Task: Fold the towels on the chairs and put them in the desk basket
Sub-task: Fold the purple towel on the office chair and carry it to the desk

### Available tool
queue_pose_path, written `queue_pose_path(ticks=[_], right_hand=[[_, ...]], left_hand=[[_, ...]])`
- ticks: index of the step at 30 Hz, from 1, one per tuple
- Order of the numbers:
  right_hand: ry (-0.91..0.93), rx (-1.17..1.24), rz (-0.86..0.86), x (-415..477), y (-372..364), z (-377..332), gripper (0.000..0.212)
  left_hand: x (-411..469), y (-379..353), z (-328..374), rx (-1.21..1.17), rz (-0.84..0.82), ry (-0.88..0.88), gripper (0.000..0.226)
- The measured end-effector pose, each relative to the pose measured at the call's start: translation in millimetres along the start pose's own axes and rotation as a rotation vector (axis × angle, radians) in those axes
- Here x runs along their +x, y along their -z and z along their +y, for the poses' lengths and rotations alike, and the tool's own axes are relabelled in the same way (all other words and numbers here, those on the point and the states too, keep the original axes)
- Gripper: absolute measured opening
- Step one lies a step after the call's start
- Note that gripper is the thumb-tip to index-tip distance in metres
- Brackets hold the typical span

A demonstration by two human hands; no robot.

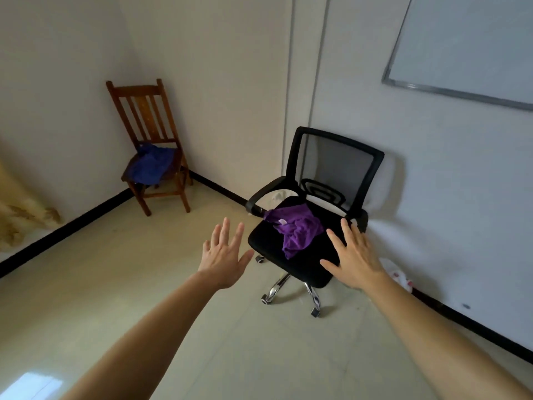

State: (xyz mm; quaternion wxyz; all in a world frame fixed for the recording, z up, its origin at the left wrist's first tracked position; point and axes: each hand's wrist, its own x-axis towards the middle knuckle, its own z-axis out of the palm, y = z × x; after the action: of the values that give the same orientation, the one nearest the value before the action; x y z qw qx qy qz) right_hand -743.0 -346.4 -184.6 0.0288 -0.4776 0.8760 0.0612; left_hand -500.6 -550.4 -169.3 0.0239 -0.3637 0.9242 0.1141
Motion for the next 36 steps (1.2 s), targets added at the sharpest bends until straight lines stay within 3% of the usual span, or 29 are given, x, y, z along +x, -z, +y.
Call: queue_pose_path(ticks=[11,23,28,32,36], right_hand=[[-0.22,0.105,-0.183,177.8,-47.3,90.1,0.08],[-0.296,0.336,-0.423,370.3,-98.1,142.0,0.064],[-0.337,0.438,-0.501,455.3,-158.9,136.8,0.058],[-0.418,0.534,-0.458,514.4,-237.2,120.9,0.05],[-0.47,0.549,-0.319,548.7,-300.2,99.5,0.046]], left_hand=[[248.7,-27.8,40.9,0.021,-0.183,-0.142,0.072],[457.5,-73.6,63.2,-0.009,-0.433,-0.075,0.069],[536.4,-152.5,36.2,-0.029,-0.548,-0.117,0.071],[584.2,-236.0,5.6,0.012,-0.624,-0.171,0.071],[617.9,-289.9,-17.2,-0.035,-0.597,-0.17,0.07]])
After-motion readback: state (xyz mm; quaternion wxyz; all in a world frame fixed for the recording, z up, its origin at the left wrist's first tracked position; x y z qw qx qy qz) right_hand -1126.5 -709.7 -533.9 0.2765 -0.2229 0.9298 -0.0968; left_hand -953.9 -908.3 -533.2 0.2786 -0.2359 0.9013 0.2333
